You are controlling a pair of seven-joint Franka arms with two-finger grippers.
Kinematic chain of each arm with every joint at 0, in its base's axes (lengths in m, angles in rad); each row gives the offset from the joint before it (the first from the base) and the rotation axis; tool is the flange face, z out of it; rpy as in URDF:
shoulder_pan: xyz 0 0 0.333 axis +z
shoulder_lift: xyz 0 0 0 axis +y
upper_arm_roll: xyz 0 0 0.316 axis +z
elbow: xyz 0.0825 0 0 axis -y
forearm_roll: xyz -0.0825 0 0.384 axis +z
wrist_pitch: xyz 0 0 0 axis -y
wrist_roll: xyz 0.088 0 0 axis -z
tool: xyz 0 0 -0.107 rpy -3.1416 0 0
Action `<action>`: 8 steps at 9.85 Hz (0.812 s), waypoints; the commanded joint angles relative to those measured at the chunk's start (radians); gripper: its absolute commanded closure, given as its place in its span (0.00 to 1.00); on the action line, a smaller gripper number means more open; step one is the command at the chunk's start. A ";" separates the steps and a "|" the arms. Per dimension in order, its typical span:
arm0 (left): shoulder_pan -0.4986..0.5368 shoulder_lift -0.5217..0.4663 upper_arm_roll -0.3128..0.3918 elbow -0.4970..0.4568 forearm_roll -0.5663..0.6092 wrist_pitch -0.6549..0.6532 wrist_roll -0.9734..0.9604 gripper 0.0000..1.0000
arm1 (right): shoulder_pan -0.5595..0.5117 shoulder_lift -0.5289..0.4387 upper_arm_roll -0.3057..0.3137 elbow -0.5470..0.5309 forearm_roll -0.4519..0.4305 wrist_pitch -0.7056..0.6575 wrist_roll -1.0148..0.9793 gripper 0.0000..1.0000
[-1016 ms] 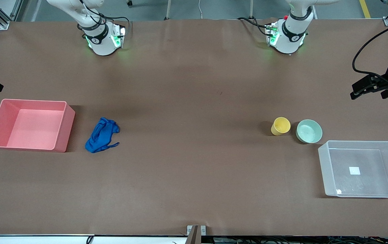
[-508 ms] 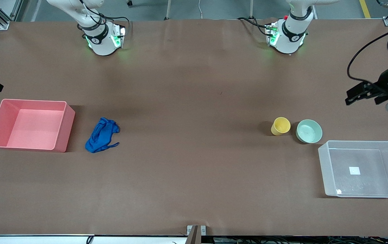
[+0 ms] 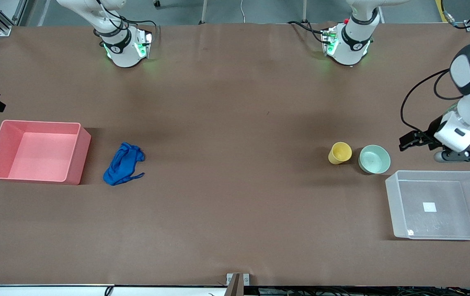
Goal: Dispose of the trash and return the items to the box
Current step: 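Reach the right gripper to the blue cloth while the left gripper reaches the bowl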
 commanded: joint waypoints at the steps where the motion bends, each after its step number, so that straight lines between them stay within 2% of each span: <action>1: 0.014 0.114 -0.003 -0.020 -0.010 0.078 0.022 0.02 | -0.006 0.055 0.014 -0.142 0.009 0.143 -0.002 0.00; 3: 0.043 0.179 -0.006 -0.020 -0.010 0.127 0.025 0.02 | 0.036 0.105 0.017 -0.298 0.009 0.341 0.039 0.00; 5: 0.043 0.226 -0.006 -0.027 -0.010 0.175 0.025 0.02 | 0.098 0.182 0.017 -0.409 0.011 0.524 0.087 0.00; 8: 0.045 0.285 -0.006 -0.072 -0.010 0.301 0.025 0.02 | 0.167 0.274 0.019 -0.611 0.011 0.872 0.174 0.00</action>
